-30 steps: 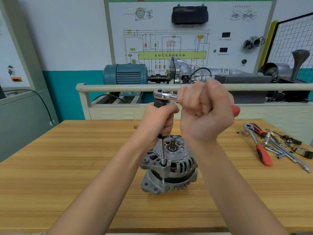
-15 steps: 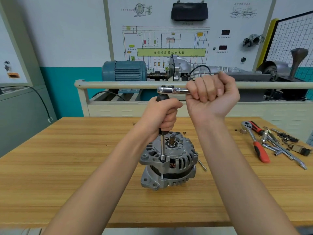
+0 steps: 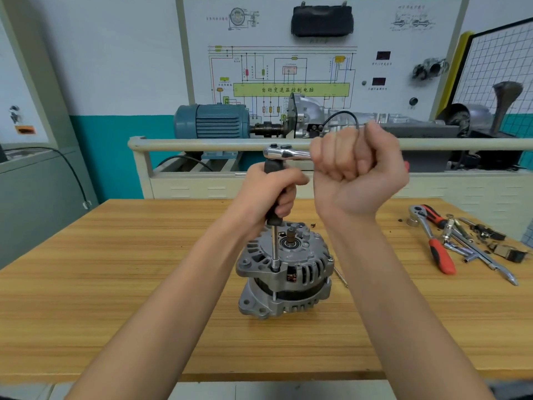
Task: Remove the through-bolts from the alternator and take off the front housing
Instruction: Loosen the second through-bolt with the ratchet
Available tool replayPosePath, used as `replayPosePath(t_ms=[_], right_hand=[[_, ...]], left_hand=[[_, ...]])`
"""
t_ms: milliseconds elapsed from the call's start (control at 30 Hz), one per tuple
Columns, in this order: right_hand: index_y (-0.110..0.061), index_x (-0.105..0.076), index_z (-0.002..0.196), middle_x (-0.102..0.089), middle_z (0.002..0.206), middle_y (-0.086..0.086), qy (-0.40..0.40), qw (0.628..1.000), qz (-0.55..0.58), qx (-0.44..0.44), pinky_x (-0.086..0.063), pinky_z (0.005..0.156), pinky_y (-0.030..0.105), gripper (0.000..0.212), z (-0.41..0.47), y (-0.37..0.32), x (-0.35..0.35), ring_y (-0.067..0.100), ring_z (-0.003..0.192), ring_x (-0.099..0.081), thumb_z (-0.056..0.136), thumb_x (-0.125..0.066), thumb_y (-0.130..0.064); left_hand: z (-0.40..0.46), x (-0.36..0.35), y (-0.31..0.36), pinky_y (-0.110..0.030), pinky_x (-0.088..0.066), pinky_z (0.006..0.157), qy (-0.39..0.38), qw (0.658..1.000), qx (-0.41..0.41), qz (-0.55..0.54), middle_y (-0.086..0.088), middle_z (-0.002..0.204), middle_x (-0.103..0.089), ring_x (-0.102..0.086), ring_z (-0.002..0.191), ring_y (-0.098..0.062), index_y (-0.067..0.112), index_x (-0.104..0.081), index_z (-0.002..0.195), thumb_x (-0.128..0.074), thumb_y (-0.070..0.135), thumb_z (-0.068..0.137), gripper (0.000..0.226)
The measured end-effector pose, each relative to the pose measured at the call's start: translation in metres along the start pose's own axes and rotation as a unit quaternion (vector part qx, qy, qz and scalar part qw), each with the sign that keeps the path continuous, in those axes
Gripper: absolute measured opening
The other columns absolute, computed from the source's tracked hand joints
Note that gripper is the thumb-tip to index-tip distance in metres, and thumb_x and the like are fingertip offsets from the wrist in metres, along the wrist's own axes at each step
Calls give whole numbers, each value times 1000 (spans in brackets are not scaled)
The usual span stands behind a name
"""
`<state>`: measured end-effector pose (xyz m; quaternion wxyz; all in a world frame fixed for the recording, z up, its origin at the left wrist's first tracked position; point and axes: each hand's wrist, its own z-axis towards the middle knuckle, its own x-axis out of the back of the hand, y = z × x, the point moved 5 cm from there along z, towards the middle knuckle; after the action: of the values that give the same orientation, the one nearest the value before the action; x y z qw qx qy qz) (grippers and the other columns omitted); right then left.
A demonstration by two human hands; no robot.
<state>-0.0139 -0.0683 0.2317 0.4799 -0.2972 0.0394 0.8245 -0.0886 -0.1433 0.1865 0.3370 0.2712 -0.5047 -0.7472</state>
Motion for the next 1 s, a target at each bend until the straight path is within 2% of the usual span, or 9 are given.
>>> replayPosePath(t_ms=[133, 300, 433, 533, 600, 700, 800, 867, 1000], right_hand=[[-16, -31, 33, -22, 29, -4, 133, 957, 210, -150, -16, 40, 20, 46, 17, 18, 29, 10, 38, -6, 79, -39, -15], [-17, -32, 34, -23, 30, -5, 142, 954, 220, -146, -17, 38, 21, 44, 20, 27, 31, 11, 37, -8, 78, -41, -14], [-20, -30, 35, -21, 32, -5, 106, 980, 141, -94, -19, 39, 22, 49, 12, 15, 20, 12, 37, -9, 83, -37, -14], [-23, -25, 43, -20, 37, -4, 5, 1000, -23, 20, -19, 44, 25, 48, -5, 3, -2, 10, 37, -16, 88, -34, -7], [-23, -29, 48, -27, 40, -6, -39, 984, -135, 110, -19, 47, 26, 41, -19, 1, -17, 8, 38, -25, 82, -40, -5], [-24, -32, 50, -31, 42, -7, -45, 967, -201, 148, -20, 49, 28, 36, -27, 3, -26, 8, 40, -28, 81, -43, -10], [-23, -29, 48, -25, 40, -2, -45, 983, -135, 117, -18, 48, 26, 38, -19, 2, -22, 5, 38, -26, 80, -41, -6], [-21, -25, 44, -20, 38, -3, -28, 996, -61, 54, -21, 45, 23, 42, -8, 2, -12, 6, 36, -21, 82, -36, -5], [-20, -31, 35, -19, 32, -4, 67, 982, 140, -104, -20, 42, 20, 45, 10, 11, 18, 12, 37, -9, 80, -38, -14]], left_hand=[[0, -3, 7, -26, -29, 45, -104, 995, 0, -4, -3, 43, -40, -36, 38, -19, 13, -46, 50, -61, 10, 74, 28], [0, -4, -1, -17, -11, 35, -126, 988, 56, -70, 6, 32, -23, -18, 26, -6, 19, -34, 39, -60, 17, 81, 50], [2, -2, -2, -12, -12, 35, -35, 997, 30, -54, 5, 33, -21, -14, 26, -7, 21, -30, 39, -47, 5, 91, 57], [2, -3, -1, -12, -14, 36, 36, 999, 20, -34, 5, 35, -21, -14, 27, -9, 20, -28, 44, -48, 1, 89, 53], [0, -4, -1, -11, -14, 36, 77, 997, 17, -17, 5, 35, -23, -16, 28, -9, 19, -29, 47, -47, -1, 86, 48], [-2, -2, 0, -11, -15, 37, 123, 992, 14, -2, 7, 34, -27, -18, 29, -8, 18, -32, 50, -47, -1, 85, 43], [-1, 0, -1, -13, -15, 37, 113, 993, 0, -11, 5, 35, -26, -18, 30, -10, 19, -32, 45, -49, -2, 84, 48], [0, 1, -2, -14, -16, 38, 89, 996, -15, -13, 4, 36, -25, -17, 31, -11, 17, -32, 49, -51, -3, 84, 45], [-2, 1, 2, -19, -25, 39, -25, 998, -35, -46, -1, 40, -33, -27, 33, -15, 14, -41, 48, -61, 3, 77, 37]])
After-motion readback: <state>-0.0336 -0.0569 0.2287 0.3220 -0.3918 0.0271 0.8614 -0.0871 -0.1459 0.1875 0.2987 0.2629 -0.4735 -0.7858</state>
